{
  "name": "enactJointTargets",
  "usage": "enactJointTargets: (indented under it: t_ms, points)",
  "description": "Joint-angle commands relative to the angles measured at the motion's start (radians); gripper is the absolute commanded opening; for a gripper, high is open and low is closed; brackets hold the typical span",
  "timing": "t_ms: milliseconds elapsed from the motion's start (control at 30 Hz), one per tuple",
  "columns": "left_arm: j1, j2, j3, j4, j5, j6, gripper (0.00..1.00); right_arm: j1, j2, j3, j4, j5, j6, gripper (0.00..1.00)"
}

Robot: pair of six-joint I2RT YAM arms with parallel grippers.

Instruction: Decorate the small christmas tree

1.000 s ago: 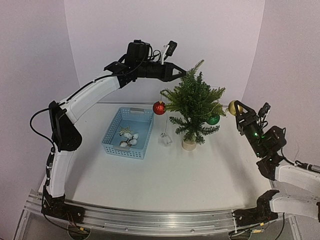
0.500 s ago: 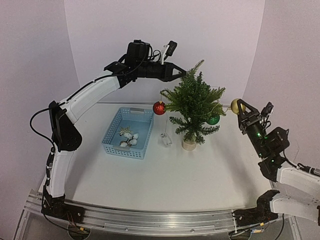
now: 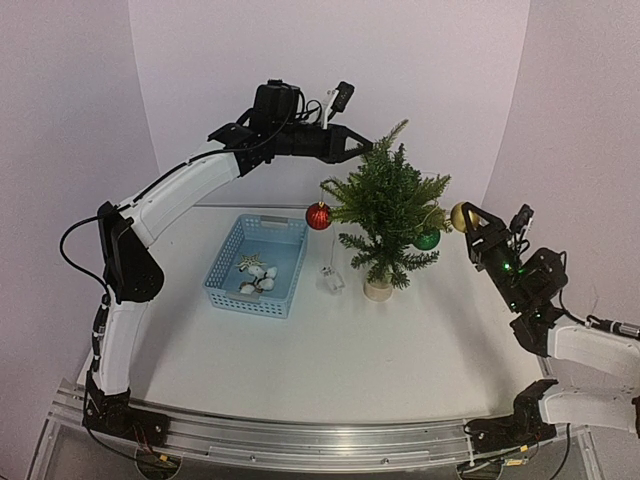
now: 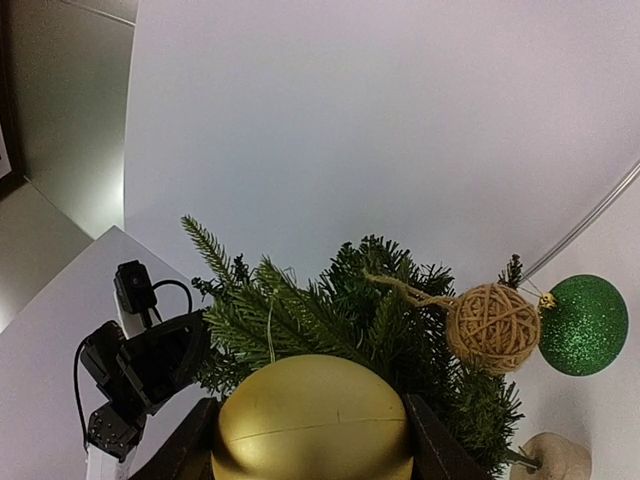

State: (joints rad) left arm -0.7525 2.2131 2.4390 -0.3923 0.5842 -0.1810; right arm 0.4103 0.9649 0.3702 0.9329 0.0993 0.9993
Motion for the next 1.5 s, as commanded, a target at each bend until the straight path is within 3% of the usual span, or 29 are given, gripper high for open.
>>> enactJointTargets:
  t_ms: [0, 433, 733, 867, 933, 1067, 1200, 1467]
  points:
    - [0.001, -0.007, -0.017, -0.048, 0.015, 0.003, 0.0, -0.003, 0.028, 0.058, 0.032, 0.04, 0.004, 0.0]
    - [0.002, -0.009, -0.017, -0.05, 0.014, 0.005, 0.0, -0.003, 0.053, 0.031, 0.025, 0.11, 0.056, 0.01]
    - [0.002, -0.009, -0.017, -0.048, 0.014, 0.003, 0.0, -0.003, 0.037, 0.023, -0.045, 0.103, 0.098, 0.23]
    - [0.002, -0.009, -0.017, -0.047, 0.015, 0.003, 0.0, -0.004, 0.033, 0.025, -0.066, 0.11, 0.115, 0.4]
    - [0.003, -0.009, -0.016, -0.048, 0.016, 0.003, 0.0, -0.002, 0.035, 0.028, -0.076, 0.11, 0.122, 0.57]
    - [0.004, -0.01, -0.014, -0.047, 0.016, 0.002, 0.0, -0.002, 0.038, 0.029, -0.086, 0.112, 0.137, 0.77]
    - [0.005, -0.011, -0.013, -0.048, 0.018, 0.001, 0.0, -0.002, 0.038, 0.033, -0.095, 0.113, 0.142, 0.85]
    - [0.01, -0.012, -0.011, -0.046, 0.024, -0.004, 0.0, -0.003, 0.04, 0.047, -0.128, 0.125, 0.145, 0.89]
